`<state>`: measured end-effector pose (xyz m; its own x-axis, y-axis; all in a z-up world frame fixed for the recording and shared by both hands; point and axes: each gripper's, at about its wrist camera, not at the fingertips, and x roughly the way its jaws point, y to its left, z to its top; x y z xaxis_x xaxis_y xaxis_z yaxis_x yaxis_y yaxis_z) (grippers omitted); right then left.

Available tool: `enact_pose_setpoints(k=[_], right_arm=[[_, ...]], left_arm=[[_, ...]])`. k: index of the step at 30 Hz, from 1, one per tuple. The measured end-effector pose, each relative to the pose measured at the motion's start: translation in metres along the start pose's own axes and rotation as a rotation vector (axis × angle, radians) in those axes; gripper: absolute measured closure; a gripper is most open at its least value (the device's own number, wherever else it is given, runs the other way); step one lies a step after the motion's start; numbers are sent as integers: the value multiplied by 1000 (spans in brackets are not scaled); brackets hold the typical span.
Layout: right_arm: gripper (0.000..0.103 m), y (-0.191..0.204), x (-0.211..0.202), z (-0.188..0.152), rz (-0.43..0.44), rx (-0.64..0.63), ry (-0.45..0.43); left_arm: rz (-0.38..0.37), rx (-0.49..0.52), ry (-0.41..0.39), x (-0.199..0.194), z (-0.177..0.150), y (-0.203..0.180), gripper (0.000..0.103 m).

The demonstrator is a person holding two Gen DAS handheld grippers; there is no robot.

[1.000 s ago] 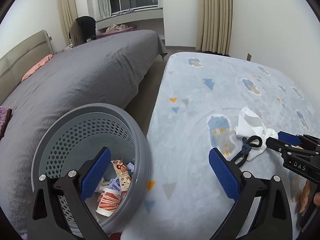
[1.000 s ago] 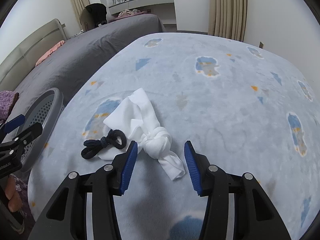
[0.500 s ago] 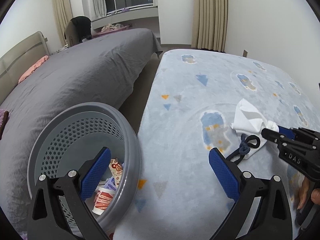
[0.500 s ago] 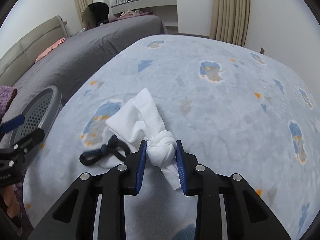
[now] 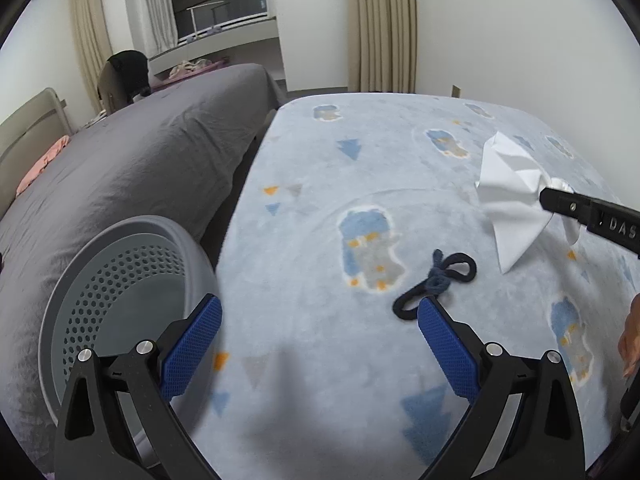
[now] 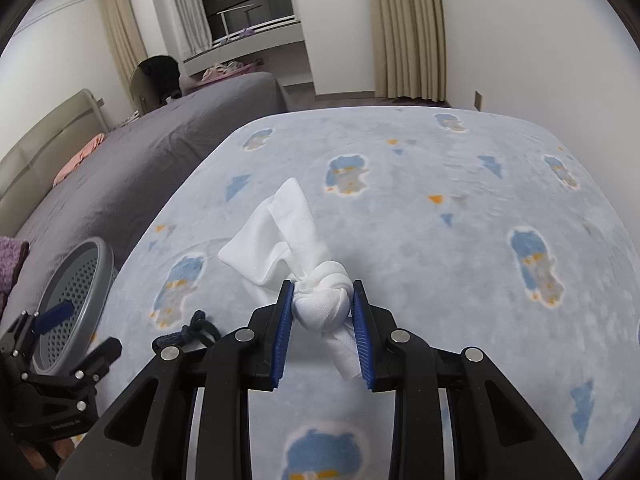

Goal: Collect trash
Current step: 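Grasp the knotted white tissue with the right tool and lift it, then grasp the black cord with the left tool while the right tool holds the tissue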

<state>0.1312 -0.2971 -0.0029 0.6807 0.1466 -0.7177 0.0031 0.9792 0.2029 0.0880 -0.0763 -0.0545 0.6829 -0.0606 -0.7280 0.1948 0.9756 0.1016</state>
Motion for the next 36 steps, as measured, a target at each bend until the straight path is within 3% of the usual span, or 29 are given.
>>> enact_pose_setpoints(k=[10,24,30,36], right_arm=[[75,-36,-22,-9,22,108,-11],[75,-48,-26,-9,61,126,-16],[75,-48,-25,-10,62,122,-10],[75,-47,-24,-11,56,121,-7]], left_arm=[[-84,72,46,16,2,-31,7],[-106,97,107,46,12,-53,8],[-172,82,130,51,15,-56,35],[-227,89,131,45,16,-59,80]])
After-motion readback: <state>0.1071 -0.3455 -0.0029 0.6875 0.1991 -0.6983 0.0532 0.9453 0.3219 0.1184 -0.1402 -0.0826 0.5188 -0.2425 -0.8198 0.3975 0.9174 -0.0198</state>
